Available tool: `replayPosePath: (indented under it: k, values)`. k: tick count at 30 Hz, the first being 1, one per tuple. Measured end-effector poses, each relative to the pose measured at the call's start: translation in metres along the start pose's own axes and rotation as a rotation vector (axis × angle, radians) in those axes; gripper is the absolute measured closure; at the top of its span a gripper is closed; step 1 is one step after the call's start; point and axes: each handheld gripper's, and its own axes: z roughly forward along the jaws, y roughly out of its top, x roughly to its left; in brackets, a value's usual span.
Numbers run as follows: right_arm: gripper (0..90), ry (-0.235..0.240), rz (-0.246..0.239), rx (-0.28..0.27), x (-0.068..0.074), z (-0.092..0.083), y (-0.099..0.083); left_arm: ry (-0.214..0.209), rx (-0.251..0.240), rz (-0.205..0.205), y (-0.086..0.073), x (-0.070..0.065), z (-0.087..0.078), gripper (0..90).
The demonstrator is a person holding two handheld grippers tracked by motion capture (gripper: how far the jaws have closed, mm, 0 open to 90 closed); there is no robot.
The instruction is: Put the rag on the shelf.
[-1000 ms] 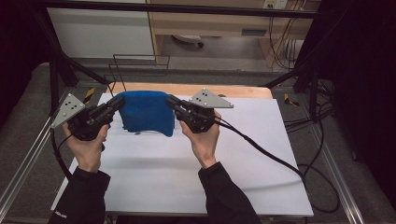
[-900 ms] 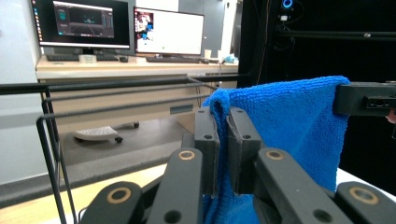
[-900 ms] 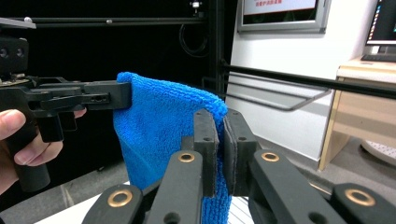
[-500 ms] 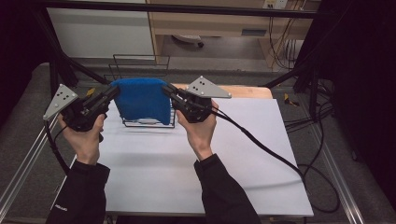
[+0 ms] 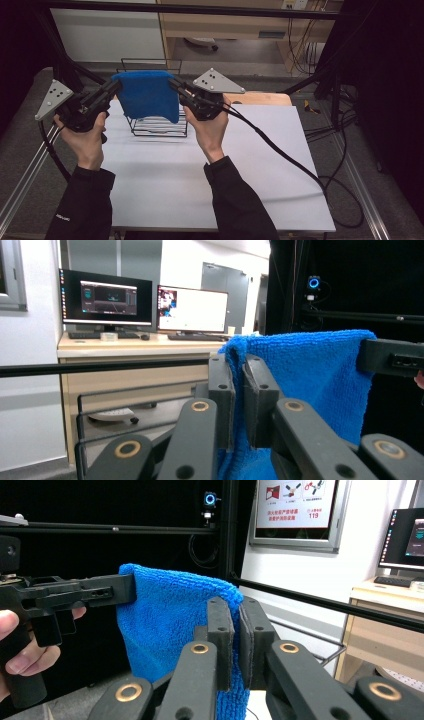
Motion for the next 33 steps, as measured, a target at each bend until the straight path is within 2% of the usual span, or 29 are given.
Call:
replayPosePath:
  k: [20,33]
  values:
    - [85.7,-0.023,-0.002,-0.046,-0.012,0.023,0.029,0.03,-0.049,0.012,0.032,0.012,0.021,83.8]
    - [85.8,-0.056,-0.022,-0.042,-0.022,0.041,0.04,0.054,-0.044,0.022,0.043,0.023,0.039,83.9]
